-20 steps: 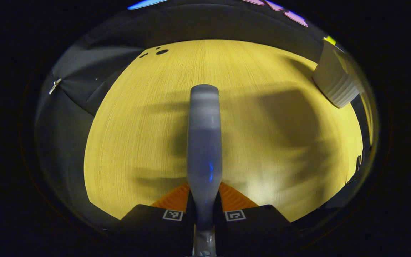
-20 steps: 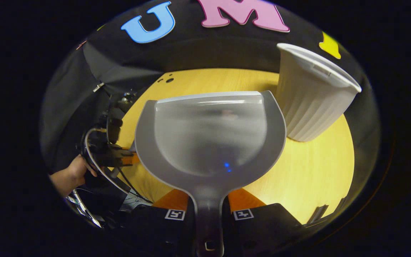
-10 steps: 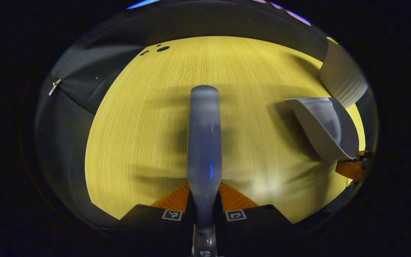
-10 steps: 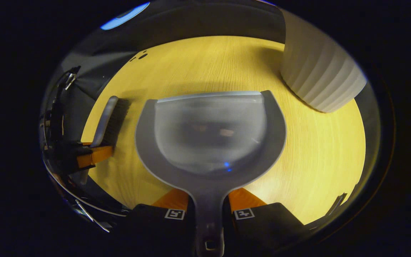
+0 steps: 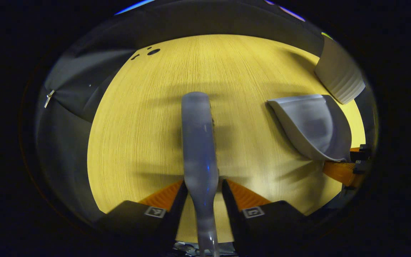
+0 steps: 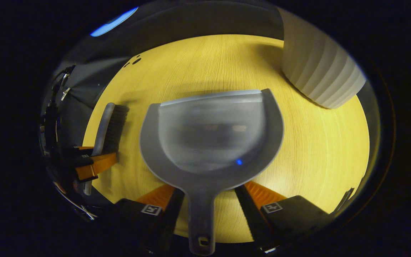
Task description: Pick up the small broom and dustpan from the desktop, sweep the trash into the dustpan with the broom, and then empty the trash into the garbage bin.
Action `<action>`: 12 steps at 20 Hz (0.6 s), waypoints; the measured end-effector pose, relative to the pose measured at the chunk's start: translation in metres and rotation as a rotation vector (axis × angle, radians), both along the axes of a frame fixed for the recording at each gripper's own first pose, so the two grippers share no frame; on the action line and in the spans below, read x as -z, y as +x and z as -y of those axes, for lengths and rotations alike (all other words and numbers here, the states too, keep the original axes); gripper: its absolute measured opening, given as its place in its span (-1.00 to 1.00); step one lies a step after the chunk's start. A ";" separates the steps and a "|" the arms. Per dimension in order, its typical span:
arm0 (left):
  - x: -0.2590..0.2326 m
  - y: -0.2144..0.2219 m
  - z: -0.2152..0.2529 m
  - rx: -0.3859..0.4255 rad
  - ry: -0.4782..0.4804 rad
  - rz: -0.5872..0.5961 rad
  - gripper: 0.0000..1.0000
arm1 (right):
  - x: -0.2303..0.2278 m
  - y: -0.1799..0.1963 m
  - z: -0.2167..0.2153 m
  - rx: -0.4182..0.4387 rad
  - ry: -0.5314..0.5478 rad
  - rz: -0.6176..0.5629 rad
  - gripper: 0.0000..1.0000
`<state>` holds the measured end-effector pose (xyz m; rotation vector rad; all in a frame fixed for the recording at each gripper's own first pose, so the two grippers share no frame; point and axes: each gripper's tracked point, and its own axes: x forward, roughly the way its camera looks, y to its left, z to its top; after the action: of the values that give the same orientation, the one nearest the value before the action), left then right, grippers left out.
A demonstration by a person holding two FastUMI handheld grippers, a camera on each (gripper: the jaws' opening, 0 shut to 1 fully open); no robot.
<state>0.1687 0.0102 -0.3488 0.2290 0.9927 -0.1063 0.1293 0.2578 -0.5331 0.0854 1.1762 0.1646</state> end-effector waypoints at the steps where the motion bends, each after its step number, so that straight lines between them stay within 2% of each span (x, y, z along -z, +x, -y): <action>1: -0.010 -0.002 -0.002 0.001 0.012 0.022 0.47 | -0.006 0.000 -0.001 0.003 0.013 0.008 0.87; 2: -0.016 -0.001 -0.004 0.004 0.026 0.044 0.72 | -0.013 0.000 -0.002 0.006 0.028 0.023 0.97; 3: -0.024 -0.003 -0.004 0.006 0.028 0.072 0.96 | -0.021 0.001 -0.002 0.008 0.036 0.047 0.99; 6: -0.056 -0.020 -0.003 0.000 -0.001 0.166 0.96 | -0.052 0.006 0.005 0.008 0.028 0.168 0.99; 9: -0.097 -0.032 0.001 -0.016 -0.036 0.305 0.96 | -0.108 0.019 0.018 0.030 0.034 0.329 0.99; 12: -0.139 -0.050 0.006 -0.019 -0.065 0.450 0.96 | -0.156 0.028 0.021 -0.006 0.005 0.509 0.99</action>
<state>0.1186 0.0038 -0.2099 0.1731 0.5429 -0.0652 0.1576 0.2365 -0.3767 0.0402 0.6688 0.1814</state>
